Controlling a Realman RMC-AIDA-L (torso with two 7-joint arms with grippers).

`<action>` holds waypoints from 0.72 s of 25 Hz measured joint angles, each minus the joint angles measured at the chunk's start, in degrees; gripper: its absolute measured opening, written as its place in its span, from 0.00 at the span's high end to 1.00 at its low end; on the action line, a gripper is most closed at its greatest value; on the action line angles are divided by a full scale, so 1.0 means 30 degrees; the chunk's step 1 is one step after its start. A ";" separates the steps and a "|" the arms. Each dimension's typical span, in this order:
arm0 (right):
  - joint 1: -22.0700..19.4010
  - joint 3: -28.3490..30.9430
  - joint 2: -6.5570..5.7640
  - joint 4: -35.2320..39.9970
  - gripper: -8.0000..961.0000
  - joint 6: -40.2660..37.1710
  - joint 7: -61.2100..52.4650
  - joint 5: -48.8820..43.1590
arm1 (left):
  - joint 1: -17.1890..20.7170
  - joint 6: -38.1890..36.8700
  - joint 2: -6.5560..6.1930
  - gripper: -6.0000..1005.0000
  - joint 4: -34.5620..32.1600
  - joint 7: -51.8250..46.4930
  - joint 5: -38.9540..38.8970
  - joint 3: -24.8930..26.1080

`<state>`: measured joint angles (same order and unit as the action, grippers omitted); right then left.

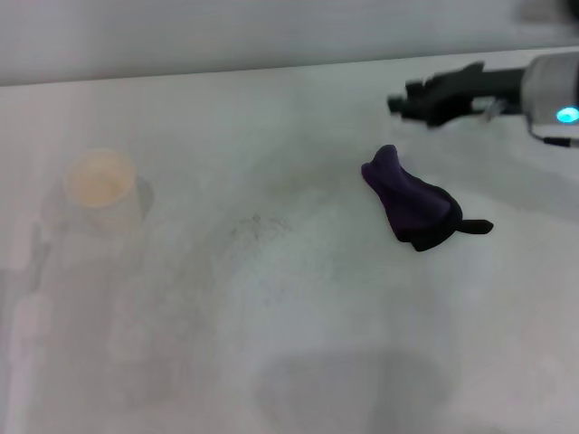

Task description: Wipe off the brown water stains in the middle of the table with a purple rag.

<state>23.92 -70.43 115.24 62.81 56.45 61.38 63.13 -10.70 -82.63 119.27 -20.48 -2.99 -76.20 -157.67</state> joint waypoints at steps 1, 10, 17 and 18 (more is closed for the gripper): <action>0.0111 0.1394 -0.0031 -0.1118 0.62 0.0659 0.1600 0.2187 | -0.0026 0.0001 0.0001 0.11 0.0000 0.0000 0.0001 0.0000; 0.0324 1.1705 -0.0038 -1.1459 0.62 0.6242 1.5983 1.3212 | -0.0281 -0.0004 -0.0061 0.11 0.0185 0.0000 0.0000 -0.0004; 0.0408 1.2686 0.0170 -1.7759 0.61 0.4587 3.3506 1.8480 | -0.0517 -0.0018 -0.0059 0.11 0.0420 -0.0011 -0.0029 -0.0002; 0.0614 1.2699 0.0197 -1.8385 0.61 0.4044 3.5027 1.9449 | -0.0568 -0.0021 -0.0052 0.11 0.0431 -0.0014 -0.0028 -0.0003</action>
<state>25.76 -32.33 115.83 7.66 68.58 166.47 121.48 -12.41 -82.70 119.11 -19.18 -3.03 -76.28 -157.68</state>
